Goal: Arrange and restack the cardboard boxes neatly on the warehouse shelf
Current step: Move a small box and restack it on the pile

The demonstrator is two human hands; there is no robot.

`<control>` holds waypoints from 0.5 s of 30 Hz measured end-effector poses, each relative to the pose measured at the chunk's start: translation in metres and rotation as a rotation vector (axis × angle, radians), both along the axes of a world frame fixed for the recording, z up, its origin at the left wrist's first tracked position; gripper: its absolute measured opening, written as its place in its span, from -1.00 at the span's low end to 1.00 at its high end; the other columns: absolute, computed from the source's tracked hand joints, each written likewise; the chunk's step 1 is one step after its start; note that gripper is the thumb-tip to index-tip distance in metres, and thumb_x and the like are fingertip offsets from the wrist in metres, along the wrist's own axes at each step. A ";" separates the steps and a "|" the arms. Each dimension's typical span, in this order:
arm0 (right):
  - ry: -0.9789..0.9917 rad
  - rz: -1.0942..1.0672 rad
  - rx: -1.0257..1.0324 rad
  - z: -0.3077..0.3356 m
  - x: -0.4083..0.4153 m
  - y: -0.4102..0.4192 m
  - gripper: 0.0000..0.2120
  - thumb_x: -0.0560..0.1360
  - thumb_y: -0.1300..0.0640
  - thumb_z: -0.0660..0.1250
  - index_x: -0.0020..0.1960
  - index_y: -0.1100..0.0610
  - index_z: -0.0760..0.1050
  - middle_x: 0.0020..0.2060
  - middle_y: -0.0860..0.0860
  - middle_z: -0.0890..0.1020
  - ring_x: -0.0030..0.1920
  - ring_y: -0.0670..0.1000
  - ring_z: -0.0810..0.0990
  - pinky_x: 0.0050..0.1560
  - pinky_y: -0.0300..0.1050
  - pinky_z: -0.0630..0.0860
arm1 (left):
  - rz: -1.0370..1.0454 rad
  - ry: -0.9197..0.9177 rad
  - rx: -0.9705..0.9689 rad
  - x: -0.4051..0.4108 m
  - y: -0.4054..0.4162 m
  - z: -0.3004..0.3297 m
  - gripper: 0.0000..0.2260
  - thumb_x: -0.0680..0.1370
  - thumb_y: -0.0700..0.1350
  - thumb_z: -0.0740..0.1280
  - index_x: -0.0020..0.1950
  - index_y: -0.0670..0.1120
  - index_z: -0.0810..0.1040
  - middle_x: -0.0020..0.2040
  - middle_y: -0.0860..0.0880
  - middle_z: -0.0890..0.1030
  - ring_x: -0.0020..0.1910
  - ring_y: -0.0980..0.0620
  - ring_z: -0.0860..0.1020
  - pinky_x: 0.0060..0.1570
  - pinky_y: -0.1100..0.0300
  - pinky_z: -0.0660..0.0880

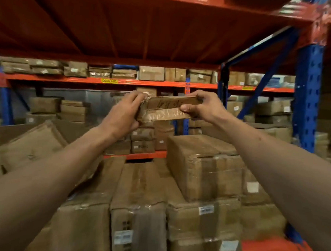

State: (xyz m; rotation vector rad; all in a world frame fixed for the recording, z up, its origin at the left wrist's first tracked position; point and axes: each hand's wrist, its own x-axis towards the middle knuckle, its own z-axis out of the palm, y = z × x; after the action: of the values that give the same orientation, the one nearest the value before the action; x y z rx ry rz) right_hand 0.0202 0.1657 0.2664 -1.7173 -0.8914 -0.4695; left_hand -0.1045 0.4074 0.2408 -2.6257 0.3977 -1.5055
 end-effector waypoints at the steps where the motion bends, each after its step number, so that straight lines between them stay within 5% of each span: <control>1: 0.002 -0.039 -0.001 -0.005 0.004 -0.019 -0.68 0.38 0.13 0.61 0.09 0.05 0.64 -0.12 -0.03 0.69 -0.14 -0.07 0.69 -0.22 -0.18 0.63 | -0.026 0.009 -0.018 0.012 -0.015 -0.004 -0.34 0.36 -0.26 0.54 0.41 -0.18 0.38 0.35 -0.15 0.43 0.31 -0.14 0.44 0.21 -0.09 0.51; 4: 0.050 -0.149 -0.025 -0.024 0.015 -0.071 -0.69 0.40 0.11 0.59 0.11 0.04 0.63 -0.11 -0.06 0.68 -0.11 -0.13 0.67 -0.19 -0.22 0.62 | -0.096 0.057 -0.056 0.048 -0.059 -0.024 -0.37 0.38 -0.23 0.52 0.41 -0.14 0.37 0.35 -0.13 0.42 0.27 -0.12 0.46 0.18 -0.11 0.53; 8: 0.128 -0.246 -0.065 -0.063 0.035 -0.123 -0.67 0.36 0.10 0.61 0.10 0.07 0.66 -0.08 -0.06 0.69 0.06 -0.04 0.64 0.12 -0.13 0.55 | -0.041 0.212 -0.172 0.086 -0.106 -0.063 -0.27 0.39 -0.16 0.51 0.49 0.05 0.27 0.45 -0.15 0.27 0.34 -0.22 0.42 0.24 -0.18 0.48; 15: 0.117 -0.307 -0.070 -0.105 0.062 -0.148 -0.63 0.36 0.00 0.59 0.14 -0.09 0.63 0.05 -0.10 0.66 0.17 -0.01 0.58 0.25 0.09 0.53 | -0.070 0.644 -0.415 0.103 -0.145 -0.081 -0.09 0.34 0.31 0.43 0.50 0.33 -0.08 0.60 -0.09 -0.13 0.41 -0.33 0.35 0.38 -0.21 0.36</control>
State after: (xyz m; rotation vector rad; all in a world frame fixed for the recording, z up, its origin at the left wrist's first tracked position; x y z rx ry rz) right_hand 0.0820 0.0180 0.1615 -1.9357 -0.5675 -0.5386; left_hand -0.0015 0.2623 0.1600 -3.4324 0.2307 -0.7708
